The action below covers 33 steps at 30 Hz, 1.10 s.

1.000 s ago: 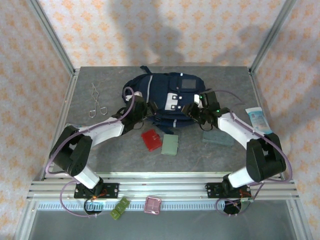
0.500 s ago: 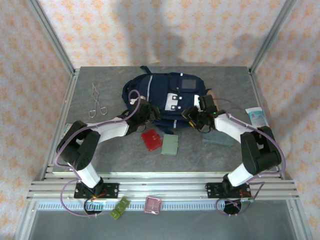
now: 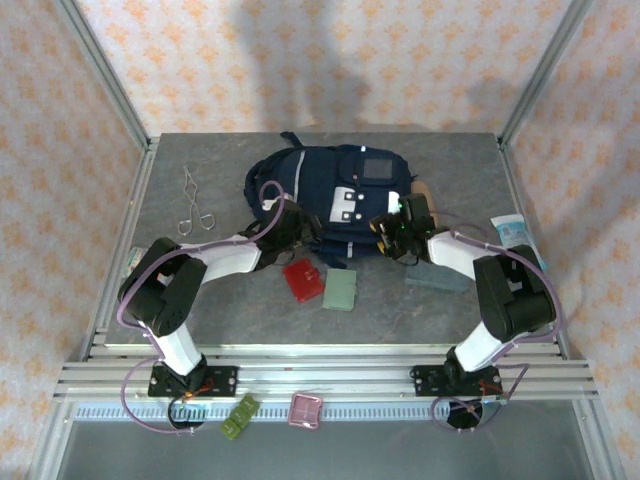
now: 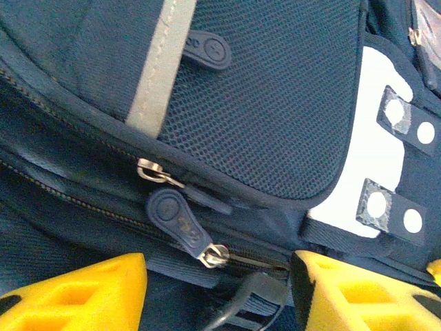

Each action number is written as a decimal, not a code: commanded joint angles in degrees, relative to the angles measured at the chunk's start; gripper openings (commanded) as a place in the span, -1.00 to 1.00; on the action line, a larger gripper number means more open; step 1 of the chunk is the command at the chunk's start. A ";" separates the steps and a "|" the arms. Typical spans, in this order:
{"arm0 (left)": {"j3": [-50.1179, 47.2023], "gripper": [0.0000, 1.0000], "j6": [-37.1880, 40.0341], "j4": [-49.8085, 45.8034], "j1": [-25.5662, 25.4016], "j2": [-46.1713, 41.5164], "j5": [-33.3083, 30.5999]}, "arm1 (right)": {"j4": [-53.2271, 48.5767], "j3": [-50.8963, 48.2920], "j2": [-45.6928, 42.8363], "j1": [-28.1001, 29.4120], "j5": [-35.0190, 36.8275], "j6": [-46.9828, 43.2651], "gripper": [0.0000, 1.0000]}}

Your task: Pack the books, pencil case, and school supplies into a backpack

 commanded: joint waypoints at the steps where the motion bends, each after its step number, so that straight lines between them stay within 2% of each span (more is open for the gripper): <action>1: -0.09 0.12 -0.58 1.28 -0.53 -0.05 0.54 | -3.55 -1.51 2.54 0.93 3.97 0.53 0.03; 6: 0.34 0.12 -0.96 1.32 -0.58 0.24 0.65 | -4.48 -3.79 2.11 1.38 5.54 -2.02 0.07; 9: 0.98 0.12 -1.34 1.35 -0.53 0.94 1.08 | -3.55 -4.67 4.14 1.44 7.03 -2.01 -0.09; 11: 1.08 0.12 -1.59 1.55 -0.53 1.04 1.28 | -2.16 -4.69 5.78 1.46 7.08 -1.87 -0.30; 14: 1.21 0.12 -1.58 1.43 -0.61 0.48 1.19 | 0.34 -4.29 8.08 1.12 6.69 -2.44 -0.87; 15: 1.23 0.12 -1.33 1.39 -0.55 0.13 1.10 | 0.35 -3.91 8.57 1.05 6.60 -2.85 -0.99; 18: 1.71 0.12 0.06 -0.41 -0.57 -1.16 -0.18 | 1.51 -4.24 6.62 1.03 7.12 -3.64 -1.00; 22: 3.23 0.11 3.13 -3.24 -0.45 -3.02 -2.63 | 7.10 -6.38 -2.33 0.96 7.51 -5.00 -1.00; 27: 7.55 -0.01 7.58 -9.37 -0.44 -3.07 -6.25 | 11.73 -5.48 -12.89 0.78 8.64 -7.04 -1.00; 30: 7.78 -0.10 8.61 -9.04 -0.45 -3.53 -5.93 | 12.16 -3.31 -14.97 0.69 8.09 -9.10 -1.00; 33: 8.72 -0.08 9.25 -10.16 -0.48 -3.61 -7.01 | 14.90 -2.85 -14.99 0.68 6.00 -9.32 -1.00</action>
